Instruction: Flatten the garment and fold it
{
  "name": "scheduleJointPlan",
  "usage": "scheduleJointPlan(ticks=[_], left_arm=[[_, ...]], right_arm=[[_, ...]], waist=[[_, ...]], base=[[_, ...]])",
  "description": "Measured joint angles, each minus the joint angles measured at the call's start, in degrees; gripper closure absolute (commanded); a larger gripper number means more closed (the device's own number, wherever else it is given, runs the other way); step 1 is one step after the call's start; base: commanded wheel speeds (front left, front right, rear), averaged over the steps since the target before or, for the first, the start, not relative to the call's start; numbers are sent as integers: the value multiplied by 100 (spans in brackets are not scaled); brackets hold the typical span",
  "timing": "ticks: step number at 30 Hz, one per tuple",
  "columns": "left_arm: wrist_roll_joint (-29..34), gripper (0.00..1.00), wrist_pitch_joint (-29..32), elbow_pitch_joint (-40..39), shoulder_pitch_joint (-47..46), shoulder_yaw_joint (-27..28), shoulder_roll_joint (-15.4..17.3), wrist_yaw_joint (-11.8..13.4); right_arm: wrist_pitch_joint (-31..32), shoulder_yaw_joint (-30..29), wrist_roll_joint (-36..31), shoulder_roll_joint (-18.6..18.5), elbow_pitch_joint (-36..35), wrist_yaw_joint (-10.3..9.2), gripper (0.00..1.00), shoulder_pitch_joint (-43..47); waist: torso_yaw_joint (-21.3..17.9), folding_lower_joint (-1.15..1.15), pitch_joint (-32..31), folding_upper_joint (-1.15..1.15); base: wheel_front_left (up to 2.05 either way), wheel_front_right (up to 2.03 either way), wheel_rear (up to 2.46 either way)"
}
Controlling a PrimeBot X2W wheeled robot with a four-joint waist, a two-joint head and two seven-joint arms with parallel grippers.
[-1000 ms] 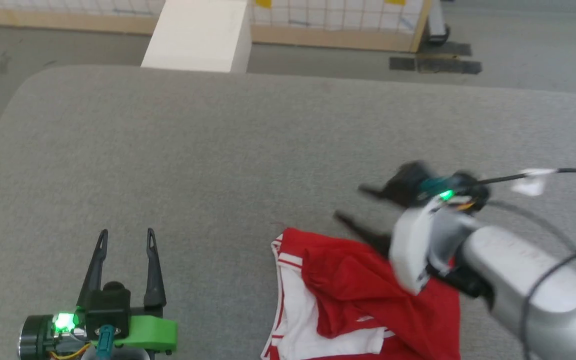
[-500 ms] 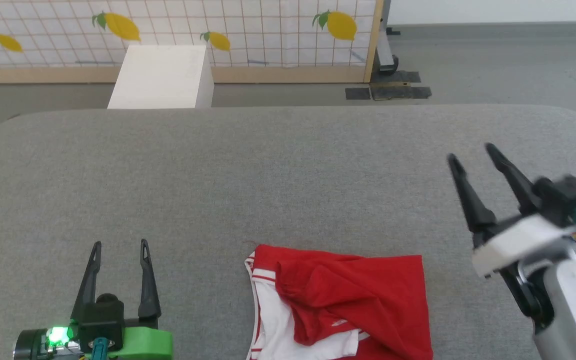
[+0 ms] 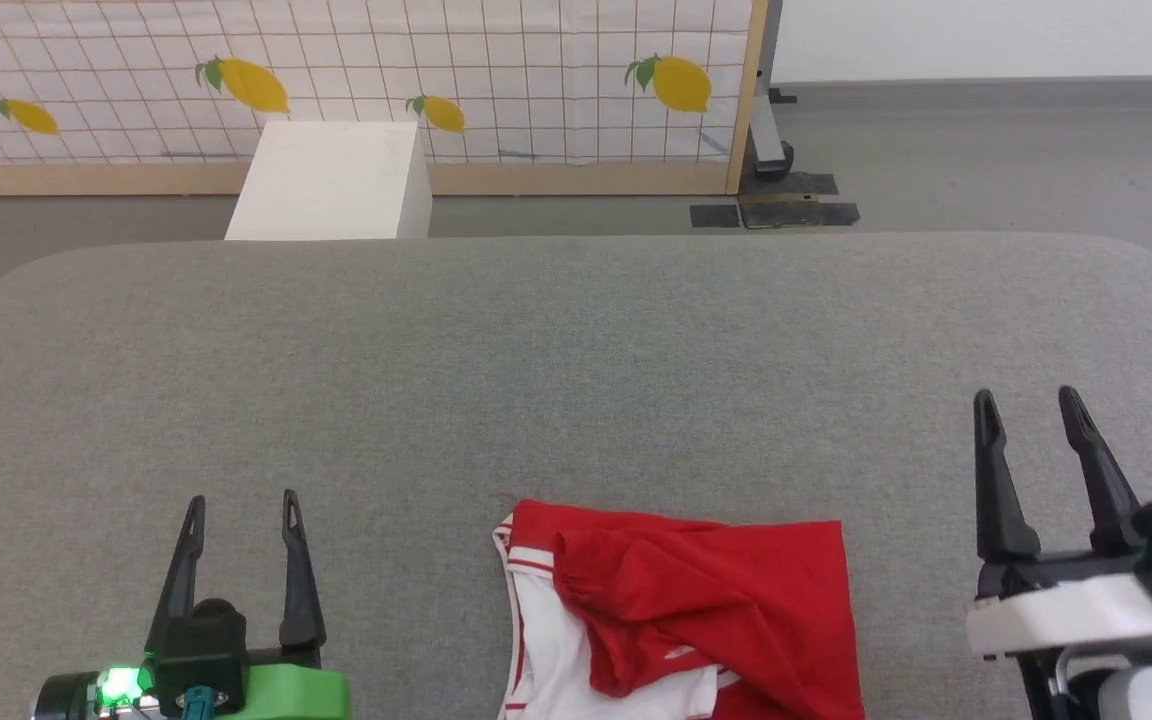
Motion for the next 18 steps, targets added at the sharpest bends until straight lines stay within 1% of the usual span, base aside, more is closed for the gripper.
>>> scheduleJointPlan(ticks=[3, 6, 12, 18], left_arm=[[-2, 0, 0, 1, 0, -9, -20, -56], [-38, 0, 0, 21, 0, -27, -43, -165], [-225, 0, 0, 252, -1, 25, -107, -443], [-314, 0, 0, 369, -7, 148, -154, -561]], right_arm=[[-22, -31, -197, 82, -224, 0, 0, 277], [-38, -36, -298, 125, -387, 0, 0, 496], [-38, -4, -167, 130, -488, 0, 0, 758], [-38, -8, -160, 133, -503, 0, 0, 784]], waist=[[26, 0, -31, 0], [40, 0, -59, 0], [69, 0, -93, 0], [61, 0, -109, 0]], base=[[0, 0, 0], [0, 0, 0], [0, 0, 0], [0, 0, 0]])
